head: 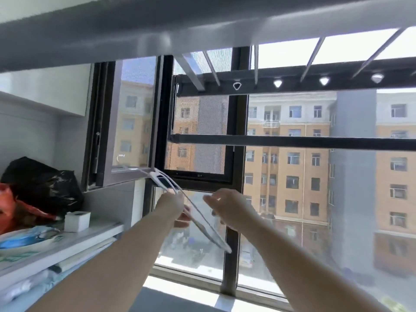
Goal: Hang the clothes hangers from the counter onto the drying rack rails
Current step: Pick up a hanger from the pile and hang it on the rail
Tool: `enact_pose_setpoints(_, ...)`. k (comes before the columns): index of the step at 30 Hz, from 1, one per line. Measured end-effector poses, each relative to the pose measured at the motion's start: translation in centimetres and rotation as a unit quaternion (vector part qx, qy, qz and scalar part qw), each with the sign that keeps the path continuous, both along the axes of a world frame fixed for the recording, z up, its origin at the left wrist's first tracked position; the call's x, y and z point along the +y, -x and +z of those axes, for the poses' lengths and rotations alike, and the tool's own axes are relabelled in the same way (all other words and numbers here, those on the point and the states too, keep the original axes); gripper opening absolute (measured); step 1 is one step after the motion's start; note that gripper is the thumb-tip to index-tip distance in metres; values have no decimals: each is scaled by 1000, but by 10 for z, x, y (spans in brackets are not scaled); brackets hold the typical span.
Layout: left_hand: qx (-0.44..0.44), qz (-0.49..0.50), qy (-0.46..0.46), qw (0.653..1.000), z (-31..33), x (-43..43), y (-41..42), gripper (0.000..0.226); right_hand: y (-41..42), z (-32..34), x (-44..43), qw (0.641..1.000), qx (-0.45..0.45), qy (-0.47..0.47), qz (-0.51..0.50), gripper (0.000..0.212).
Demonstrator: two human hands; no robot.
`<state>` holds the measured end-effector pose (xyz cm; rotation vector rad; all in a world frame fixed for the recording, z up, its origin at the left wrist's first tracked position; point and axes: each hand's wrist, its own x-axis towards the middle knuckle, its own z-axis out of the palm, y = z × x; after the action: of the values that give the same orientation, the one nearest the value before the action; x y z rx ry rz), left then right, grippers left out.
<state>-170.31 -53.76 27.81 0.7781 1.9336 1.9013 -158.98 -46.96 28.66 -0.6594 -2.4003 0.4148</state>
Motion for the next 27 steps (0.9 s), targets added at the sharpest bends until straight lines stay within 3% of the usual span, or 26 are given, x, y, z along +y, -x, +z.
enact_pose_setpoints(2,26,27,7,999,3,-9,15,29,-2,25,21,996,83,-26,-31,32)
enact_pose_setpoints(4,65,41,18,997,7,-18,28,29,-5,49,42,978,112,-149,-94,32)
enact_pose_setpoints(6,104,42,35,993,12,-24,35,23,-6,69,59,952,81,-259,-141,39)
enact_pose_setpoints(9,170,44,69,982,17,-27,40,25,3,89,82,918,-18,-338,-208,51)
enact_pose_setpoints(14,238,35,117,964,27,-22,49,29,17,100,106,903,-70,-325,-271,60)
enact_pose_setpoints(27,250,28,207,946,61,18,61,25,19,113,109,894,-67,-351,-271,58)
